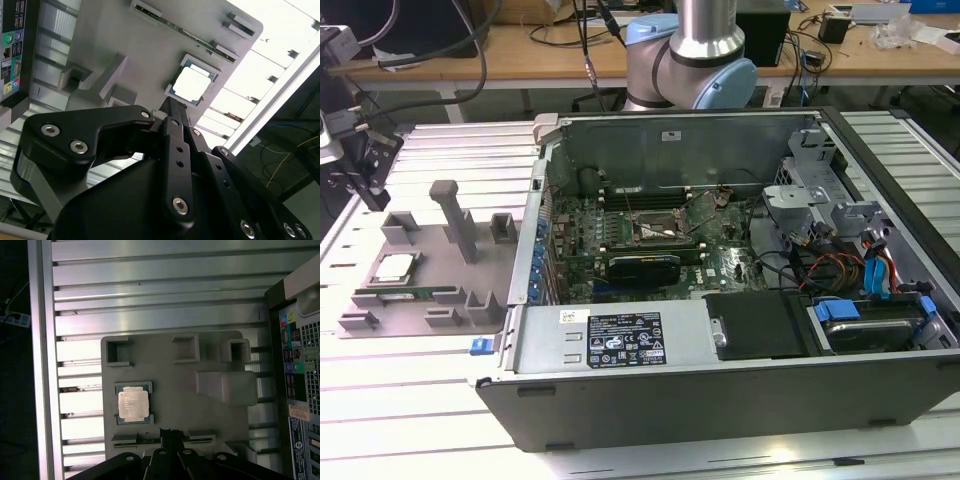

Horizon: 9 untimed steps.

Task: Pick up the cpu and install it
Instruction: 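Pick up the cpu and move it towards the insertion slot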

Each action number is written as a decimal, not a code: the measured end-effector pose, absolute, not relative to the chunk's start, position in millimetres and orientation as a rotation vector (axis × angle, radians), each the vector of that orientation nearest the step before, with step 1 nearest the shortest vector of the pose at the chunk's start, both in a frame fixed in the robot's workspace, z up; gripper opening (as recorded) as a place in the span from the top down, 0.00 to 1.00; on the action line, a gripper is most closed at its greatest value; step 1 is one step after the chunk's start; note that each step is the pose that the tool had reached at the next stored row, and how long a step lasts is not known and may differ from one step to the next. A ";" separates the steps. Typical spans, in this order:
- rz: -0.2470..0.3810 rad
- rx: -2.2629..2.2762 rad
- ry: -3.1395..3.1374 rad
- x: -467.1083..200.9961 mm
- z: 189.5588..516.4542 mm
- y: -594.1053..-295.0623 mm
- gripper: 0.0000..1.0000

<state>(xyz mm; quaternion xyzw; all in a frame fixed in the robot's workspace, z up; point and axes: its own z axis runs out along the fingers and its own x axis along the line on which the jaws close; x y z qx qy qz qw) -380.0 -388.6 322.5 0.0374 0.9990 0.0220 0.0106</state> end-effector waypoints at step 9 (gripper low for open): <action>0.069 0.117 3.116 -392.9 319.8 -388.6 0.89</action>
